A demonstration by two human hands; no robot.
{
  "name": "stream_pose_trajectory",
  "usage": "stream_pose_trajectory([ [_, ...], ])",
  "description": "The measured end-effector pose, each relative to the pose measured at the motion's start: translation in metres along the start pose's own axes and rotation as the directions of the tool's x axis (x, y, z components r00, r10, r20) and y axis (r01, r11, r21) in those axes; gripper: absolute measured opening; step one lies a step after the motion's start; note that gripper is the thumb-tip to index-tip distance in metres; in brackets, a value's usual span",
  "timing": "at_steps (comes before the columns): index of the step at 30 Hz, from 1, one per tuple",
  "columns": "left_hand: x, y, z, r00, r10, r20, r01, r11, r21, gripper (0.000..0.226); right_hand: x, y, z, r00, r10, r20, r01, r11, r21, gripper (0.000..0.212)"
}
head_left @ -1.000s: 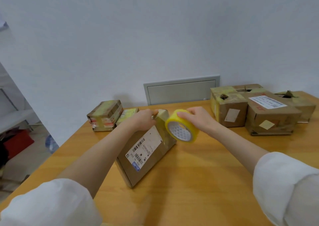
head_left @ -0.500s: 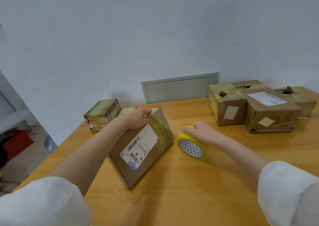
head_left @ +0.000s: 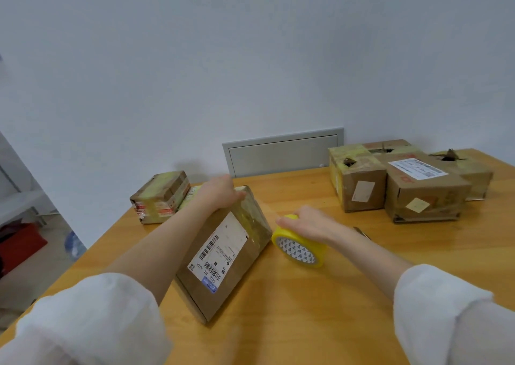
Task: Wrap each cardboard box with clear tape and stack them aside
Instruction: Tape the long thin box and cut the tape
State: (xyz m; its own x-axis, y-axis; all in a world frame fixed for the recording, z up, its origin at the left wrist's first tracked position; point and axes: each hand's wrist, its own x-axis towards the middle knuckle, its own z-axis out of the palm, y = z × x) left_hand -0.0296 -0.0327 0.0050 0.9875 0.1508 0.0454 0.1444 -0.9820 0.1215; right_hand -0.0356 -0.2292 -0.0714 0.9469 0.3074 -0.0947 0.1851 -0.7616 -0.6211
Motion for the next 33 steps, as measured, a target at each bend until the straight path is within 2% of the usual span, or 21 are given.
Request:
stream_pose_trajectory([
  [2,-0.003,-0.007,-0.004,1.0,0.001,0.019,0.001,0.993,-0.116,0.048,-0.007,0.004,-0.007,0.999,-0.031,0.026,0.029,0.997,0.07,0.051],
  [3,-0.004,-0.013,-0.005,0.999,-0.002,0.033,0.009,0.978,-0.208,0.047,-0.011,0.008,-0.011,0.998,-0.055,0.036,0.049,0.986,0.158,0.051],
  [6,-0.013,-0.029,-0.003,0.993,-0.005,0.116,0.065,0.852,-0.519,0.037,-0.02,0.017,-0.024,0.99,-0.138,0.036,0.106,0.881,0.461,0.05],
  [8,-0.021,-0.035,0.0,0.99,0.004,0.138,0.082,0.786,-0.613,0.031,-0.022,0.016,-0.033,0.983,-0.184,0.02,0.152,0.866,0.477,0.037],
  [14,-0.034,-0.04,0.006,0.996,0.014,0.093,0.06,0.668,-0.742,0.031,-0.026,0.004,-0.06,0.974,-0.223,-0.03,0.221,0.92,0.324,0.044],
  [16,-0.035,-0.043,0.008,0.996,-0.01,0.089,0.077,0.608,-0.79,0.032,-0.026,0.006,-0.067,0.976,-0.215,-0.032,0.217,0.972,0.089,0.05],
  [18,-0.036,-0.043,0.01,0.995,-0.018,0.101,0.092,0.582,-0.808,0.032,-0.025,0.01,-0.068,0.982,-0.187,-0.023,0.183,0.976,-0.12,0.057],
  [22,-0.035,-0.044,0.02,0.991,-0.041,0.127,0.13,0.517,-0.846,0.036,-0.026,0.011,-0.064,0.99,-0.137,-0.015,0.134,0.983,-0.127,0.06],
  [27,-0.037,-0.046,0.028,0.983,-0.062,0.175,0.184,0.447,-0.875,0.038,-0.021,0.009,-0.056,0.994,-0.089,-0.056,0.065,0.937,-0.344,0.072],
  [33,-0.037,-0.059,0.036,0.964,-0.074,0.256,0.262,0.427,-0.865,0.034,-0.011,0.007,-0.045,0.995,-0.059,-0.074,0.031,0.94,-0.341,0.069],
])
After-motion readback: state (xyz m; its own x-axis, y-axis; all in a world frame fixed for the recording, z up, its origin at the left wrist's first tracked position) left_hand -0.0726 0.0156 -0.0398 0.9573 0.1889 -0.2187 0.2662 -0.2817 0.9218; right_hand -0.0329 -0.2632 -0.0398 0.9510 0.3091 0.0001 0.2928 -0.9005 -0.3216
